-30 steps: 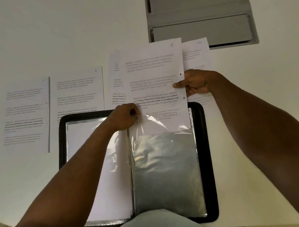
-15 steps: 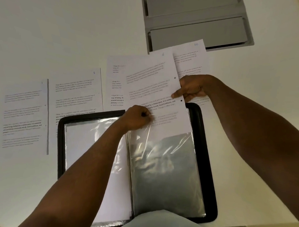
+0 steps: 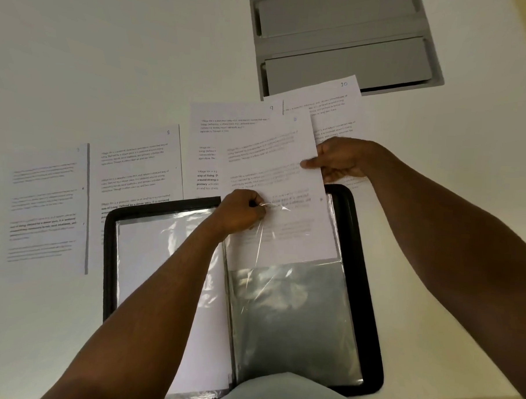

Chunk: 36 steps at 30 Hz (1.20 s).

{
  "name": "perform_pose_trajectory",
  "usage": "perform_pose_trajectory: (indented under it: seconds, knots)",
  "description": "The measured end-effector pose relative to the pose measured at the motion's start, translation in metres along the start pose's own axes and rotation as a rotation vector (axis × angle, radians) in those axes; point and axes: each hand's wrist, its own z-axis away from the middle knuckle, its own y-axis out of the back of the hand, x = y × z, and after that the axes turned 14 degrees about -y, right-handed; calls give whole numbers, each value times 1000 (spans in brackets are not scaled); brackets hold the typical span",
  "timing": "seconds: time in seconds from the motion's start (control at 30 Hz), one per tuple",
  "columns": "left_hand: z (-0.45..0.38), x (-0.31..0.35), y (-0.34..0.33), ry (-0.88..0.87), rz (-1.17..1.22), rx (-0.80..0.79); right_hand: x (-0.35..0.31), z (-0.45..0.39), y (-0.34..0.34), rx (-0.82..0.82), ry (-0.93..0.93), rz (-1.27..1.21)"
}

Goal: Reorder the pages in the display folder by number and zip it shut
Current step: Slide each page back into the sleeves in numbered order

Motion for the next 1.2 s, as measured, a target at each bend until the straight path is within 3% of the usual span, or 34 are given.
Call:
perform_pose_trajectory:
  seconds: [0.13,0.27,0.4,0.53,0.7,0.83,0.97,1.07,1.2]
  knots:
    - [1,1,1,-7,10,-1,-4,9,-2,-57,-90,297]
    - [1,1,0,-11,3,3,-4,0,-3,93,62,58]
    - [1,2,0,-17,-35,-4,-6,6,-4,11,-32,288]
    - [2,0,-1,-27,-58,-8,-10,0,-6,101,129,18]
    - [2,3,-1,-53,-74,-9,-15,4,-5,53,17,435]
    - [2,4,-2,-79,-113,-12,-24,0,-18,214,212,475]
    - [2,4,-1,-90,-117,-17,-32,3,-29,70,166,802]
    - [2,3,-1,-93,-127,-15,-36,1,-37,106,192,760]
    - [1,2,-3,-90,-131,-12,-41,0,-52,-67,95,884]
